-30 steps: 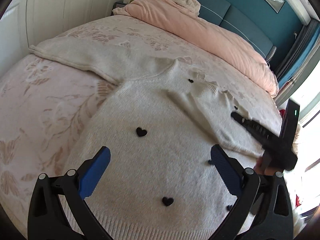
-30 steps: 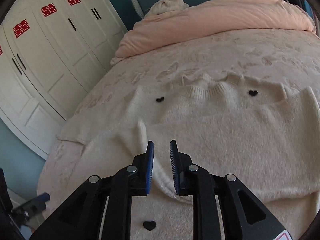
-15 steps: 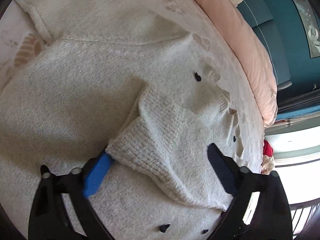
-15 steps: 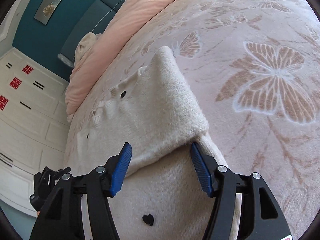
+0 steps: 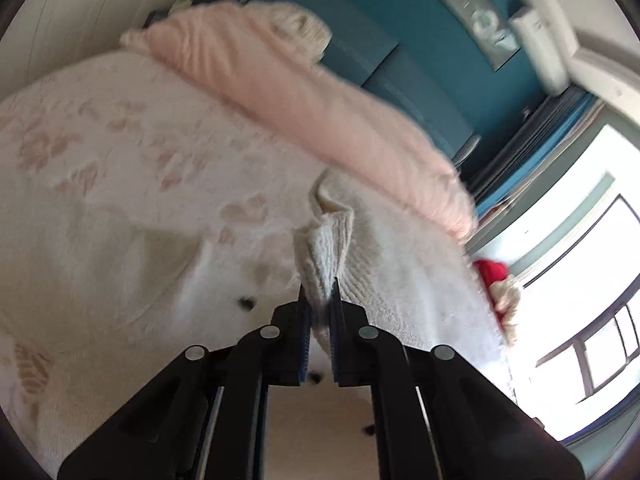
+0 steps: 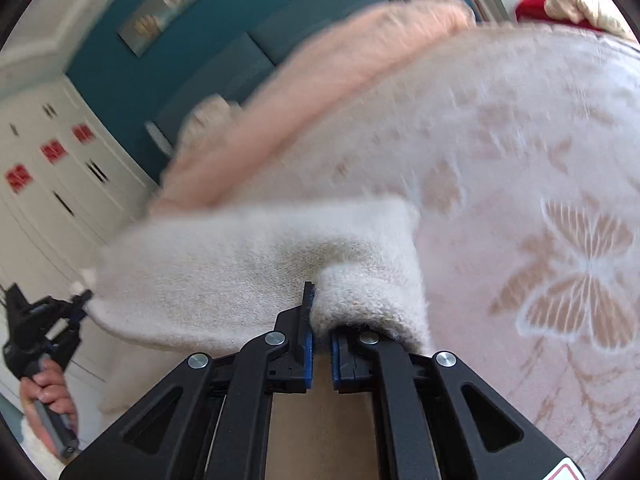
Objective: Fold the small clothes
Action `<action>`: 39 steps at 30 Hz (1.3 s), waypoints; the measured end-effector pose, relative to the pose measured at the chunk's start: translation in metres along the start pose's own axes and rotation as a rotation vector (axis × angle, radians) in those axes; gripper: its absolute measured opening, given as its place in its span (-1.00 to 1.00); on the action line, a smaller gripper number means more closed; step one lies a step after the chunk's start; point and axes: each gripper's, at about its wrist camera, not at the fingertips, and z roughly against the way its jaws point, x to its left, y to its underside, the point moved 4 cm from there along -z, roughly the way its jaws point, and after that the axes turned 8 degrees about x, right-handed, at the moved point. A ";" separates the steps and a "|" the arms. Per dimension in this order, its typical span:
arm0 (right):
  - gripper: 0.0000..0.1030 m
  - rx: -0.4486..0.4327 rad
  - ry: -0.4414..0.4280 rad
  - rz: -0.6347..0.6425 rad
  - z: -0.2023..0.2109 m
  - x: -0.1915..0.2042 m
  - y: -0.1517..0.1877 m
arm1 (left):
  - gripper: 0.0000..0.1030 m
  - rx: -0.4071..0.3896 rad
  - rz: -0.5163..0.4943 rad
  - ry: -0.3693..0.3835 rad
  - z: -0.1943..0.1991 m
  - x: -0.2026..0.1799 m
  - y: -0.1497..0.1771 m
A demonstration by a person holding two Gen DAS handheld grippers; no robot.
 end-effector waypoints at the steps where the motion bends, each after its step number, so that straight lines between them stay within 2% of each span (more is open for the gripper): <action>1: -0.90 0.074 0.047 -0.035 -0.018 -0.018 0.012 | -0.87 0.074 0.035 -0.092 -0.028 0.024 0.015; 2: -0.90 0.074 0.041 -0.051 -0.023 -0.023 0.016 | -0.87 0.130 0.051 -0.159 -0.049 0.043 0.031; 3: -0.90 0.040 0.026 -0.053 -0.015 -0.020 0.014 | -0.87 0.153 0.055 -0.191 -0.057 0.056 0.044; 6: -0.90 -0.053 -0.028 -0.032 0.016 -0.008 0.004 | -0.87 0.118 0.061 -0.152 -0.057 0.063 0.056; 7: -0.90 -0.067 -0.002 -0.008 0.018 -0.008 0.003 | -0.86 0.120 0.074 -0.136 -0.058 0.065 0.057; 9: -0.91 0.029 0.084 0.004 -0.007 -0.024 0.008 | -0.85 0.125 0.091 -0.129 -0.065 0.072 0.057; 10: -0.92 0.064 0.097 -0.004 -0.018 -0.035 0.015 | -0.84 0.124 0.093 -0.124 -0.066 0.074 0.058; 11: -0.92 0.051 0.080 -0.009 -0.017 -0.038 0.016 | -0.83 0.121 0.091 -0.118 -0.065 0.075 0.058; 13: -0.88 0.046 0.101 0.007 -0.008 -0.029 0.012 | -0.80 0.120 0.095 -0.090 -0.058 0.076 0.059; 14: -0.81 0.053 0.120 0.016 -0.004 -0.025 0.015 | -0.73 0.118 0.103 -0.073 -0.045 0.075 0.064; 15: -0.69 0.058 0.139 0.025 0.002 -0.019 0.021 | -0.57 0.109 0.114 -0.065 -0.034 0.076 0.066; 16: -0.68 0.059 0.163 0.035 0.009 -0.012 0.030 | -0.43 0.084 0.122 -0.066 -0.022 0.080 0.066; 17: -0.67 0.063 0.173 0.052 0.017 -0.007 0.041 | -0.05 0.050 0.130 -0.073 -0.003 0.089 0.066; 18: -0.66 0.074 0.172 0.086 0.023 0.002 0.056 | 0.23 0.014 0.146 -0.092 0.018 0.101 0.066; 19: -0.62 0.083 0.177 0.122 0.028 0.011 0.072 | 0.31 -0.025 0.172 -0.108 0.039 0.117 0.064; 20: -0.47 0.093 0.178 0.163 0.033 0.019 0.090 | 0.47 -0.053 0.204 -0.131 0.059 0.137 0.061; 21: -0.31 0.103 0.177 0.208 0.037 0.026 0.109 | 0.54 -0.081 0.249 -0.165 0.079 0.161 0.056; 26: 0.10 0.097 0.201 0.433 0.040 0.057 0.187 | 0.60 -0.222 0.512 -0.367 0.170 0.303 0.016; 28: 0.13 0.075 0.238 0.458 0.034 0.055 0.204 | 0.60 -0.292 0.641 -0.423 0.197 0.356 -0.001; 31: 0.23 0.080 0.235 0.457 0.029 0.055 0.203 | 0.60 -0.398 0.803 -0.394 0.224 0.411 -0.017; 33: 0.29 0.086 0.193 0.429 0.029 0.049 0.202 | 0.59 -0.437 0.849 -0.376 0.226 0.425 -0.027; 34: 0.31 0.092 0.177 0.420 0.029 0.048 0.202 | 0.59 -0.443 0.847 -0.392 0.226 0.428 -0.034; 35: 0.35 0.093 0.174 0.419 0.028 0.049 0.204 | 0.48 -0.431 0.829 -0.410 0.224 0.428 -0.043; 36: 0.38 0.092 0.178 0.427 0.027 0.050 0.205 | 0.05 -0.408 0.798 -0.415 0.219 0.428 -0.052; 37: 0.38 0.091 0.188 0.437 0.026 0.052 0.206 | -0.21 -0.368 0.778 -0.409 0.212 0.430 -0.060; 38: 0.39 0.089 0.195 0.442 0.025 0.053 0.207 | -0.63 -0.324 0.777 -0.415 0.206 0.431 -0.066; 39: 0.40 0.089 0.195 0.442 0.025 0.053 0.207 | -0.79 -0.313 0.776 -0.429 0.205 0.427 -0.070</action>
